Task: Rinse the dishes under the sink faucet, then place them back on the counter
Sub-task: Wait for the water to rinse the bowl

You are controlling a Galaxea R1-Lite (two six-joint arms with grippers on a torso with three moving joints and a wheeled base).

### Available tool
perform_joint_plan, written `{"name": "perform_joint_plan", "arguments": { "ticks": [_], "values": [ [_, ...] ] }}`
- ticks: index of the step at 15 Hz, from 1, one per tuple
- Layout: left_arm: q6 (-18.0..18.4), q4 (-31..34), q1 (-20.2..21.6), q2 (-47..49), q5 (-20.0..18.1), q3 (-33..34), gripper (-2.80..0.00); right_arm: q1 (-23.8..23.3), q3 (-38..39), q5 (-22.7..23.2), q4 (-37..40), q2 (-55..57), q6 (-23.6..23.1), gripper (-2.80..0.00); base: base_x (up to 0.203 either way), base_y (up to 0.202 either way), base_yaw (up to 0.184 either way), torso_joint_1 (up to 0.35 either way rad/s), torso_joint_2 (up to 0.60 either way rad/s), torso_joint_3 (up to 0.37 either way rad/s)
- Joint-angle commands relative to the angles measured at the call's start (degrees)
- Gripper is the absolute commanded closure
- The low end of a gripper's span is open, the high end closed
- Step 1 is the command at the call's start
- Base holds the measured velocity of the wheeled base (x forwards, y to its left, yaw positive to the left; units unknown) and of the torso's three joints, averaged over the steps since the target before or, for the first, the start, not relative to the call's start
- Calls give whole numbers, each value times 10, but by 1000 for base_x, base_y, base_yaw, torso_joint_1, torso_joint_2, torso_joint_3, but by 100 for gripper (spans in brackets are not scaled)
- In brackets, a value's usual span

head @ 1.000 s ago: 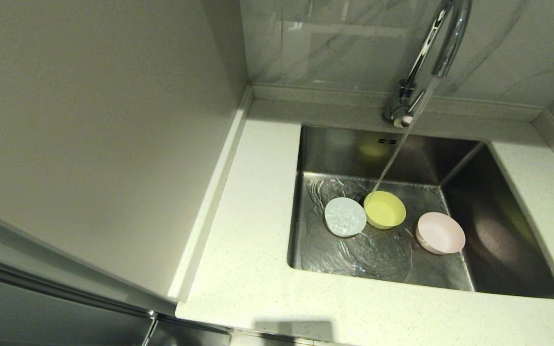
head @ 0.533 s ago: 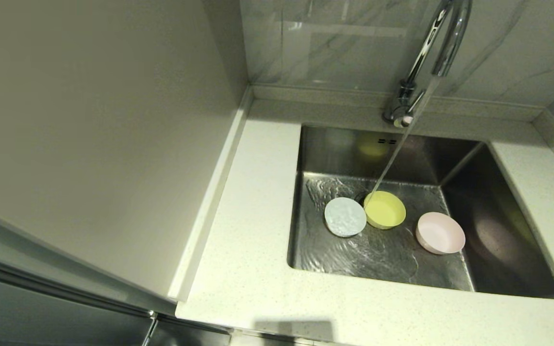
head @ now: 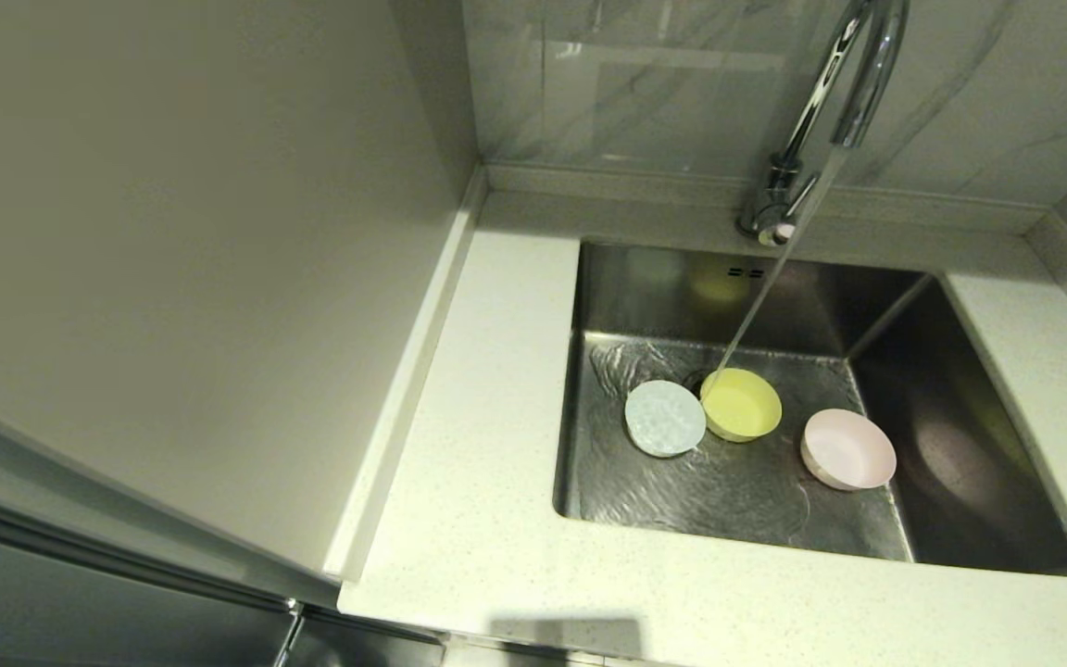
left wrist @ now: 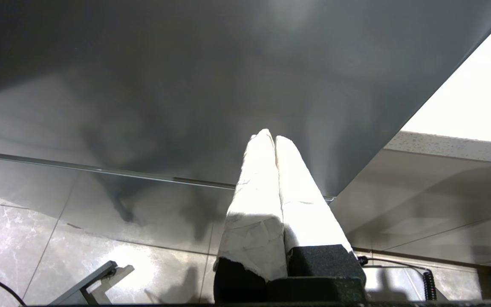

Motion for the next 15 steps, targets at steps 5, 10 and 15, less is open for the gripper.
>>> {"name": "perform_joint_plan", "arguments": {
  "ticks": [5,10,15],
  "values": [
    [0,0,0,-1,0,0,0,0,0,0,0,0,0,0,0,0,0,0,0,0],
    [0,0,0,-1,0,0,0,0,0,0,0,0,0,0,0,0,0,0,0,0],
    [0,0,0,-1,0,0,0,0,0,0,0,0,0,0,0,0,0,0,0,0]
  ]
}}
